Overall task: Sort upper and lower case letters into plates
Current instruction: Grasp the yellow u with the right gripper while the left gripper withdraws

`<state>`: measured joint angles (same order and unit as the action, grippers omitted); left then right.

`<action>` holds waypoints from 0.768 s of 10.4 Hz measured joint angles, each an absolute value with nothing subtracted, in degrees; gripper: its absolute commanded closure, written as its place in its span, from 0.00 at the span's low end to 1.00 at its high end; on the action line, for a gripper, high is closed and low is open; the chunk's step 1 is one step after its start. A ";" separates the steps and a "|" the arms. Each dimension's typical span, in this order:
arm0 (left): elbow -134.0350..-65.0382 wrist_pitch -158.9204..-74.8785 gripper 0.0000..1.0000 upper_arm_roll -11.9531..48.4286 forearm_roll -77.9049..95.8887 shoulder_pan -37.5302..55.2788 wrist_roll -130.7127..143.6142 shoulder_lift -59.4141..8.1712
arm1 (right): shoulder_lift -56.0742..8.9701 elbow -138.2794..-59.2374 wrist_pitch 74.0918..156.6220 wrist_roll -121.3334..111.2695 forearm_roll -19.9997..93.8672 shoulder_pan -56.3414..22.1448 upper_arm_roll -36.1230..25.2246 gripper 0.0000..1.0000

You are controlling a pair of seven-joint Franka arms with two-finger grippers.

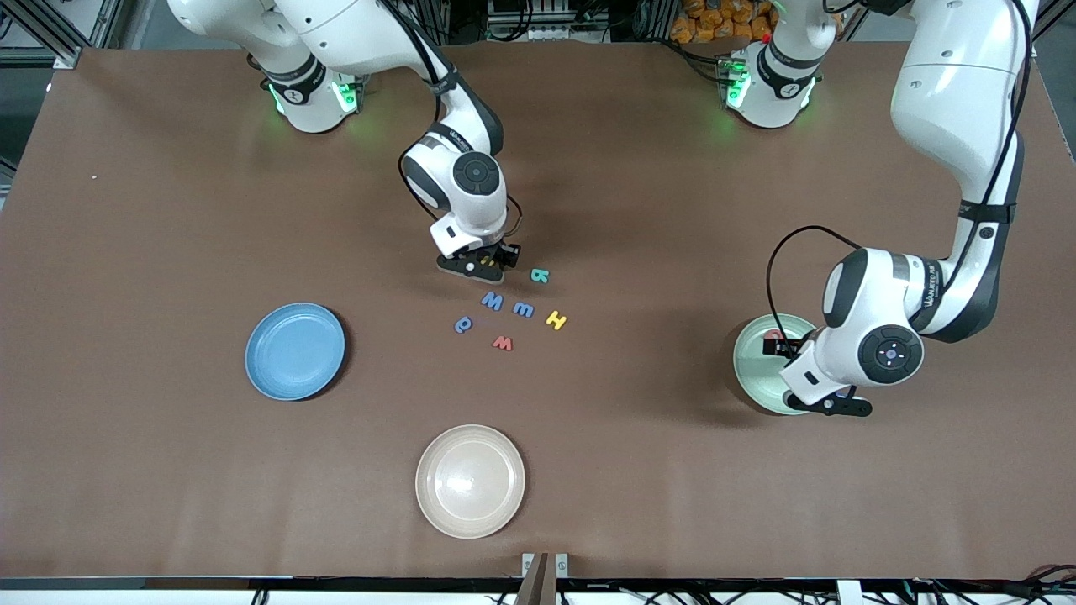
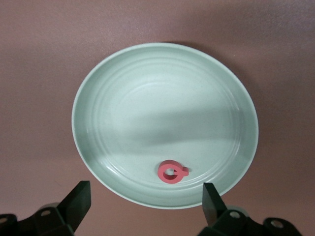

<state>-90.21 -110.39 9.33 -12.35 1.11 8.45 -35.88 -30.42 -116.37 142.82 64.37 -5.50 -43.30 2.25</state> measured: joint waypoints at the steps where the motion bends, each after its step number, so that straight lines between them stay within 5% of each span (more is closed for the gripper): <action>1: -89.90 -110.31 0.00 9.63 -12.22 1.16 8.45 -35.41 | -30.42 -116.25 142.88 64.43 -5.52 -43.30 2.26 0.56; 5: -88.46 -108.27 0.00 10.95 -11.44 1.42 8.45 -33.77 | -30.45 -115.69 143.05 64.69 -5.52 -43.37 2.27 0.73; 8: -88.30 -107.59 0.00 14.13 -10.59 3.08 12.79 -33.44 | -30.45 -115.62 143.01 64.72 -5.53 -43.37 2.23 0.74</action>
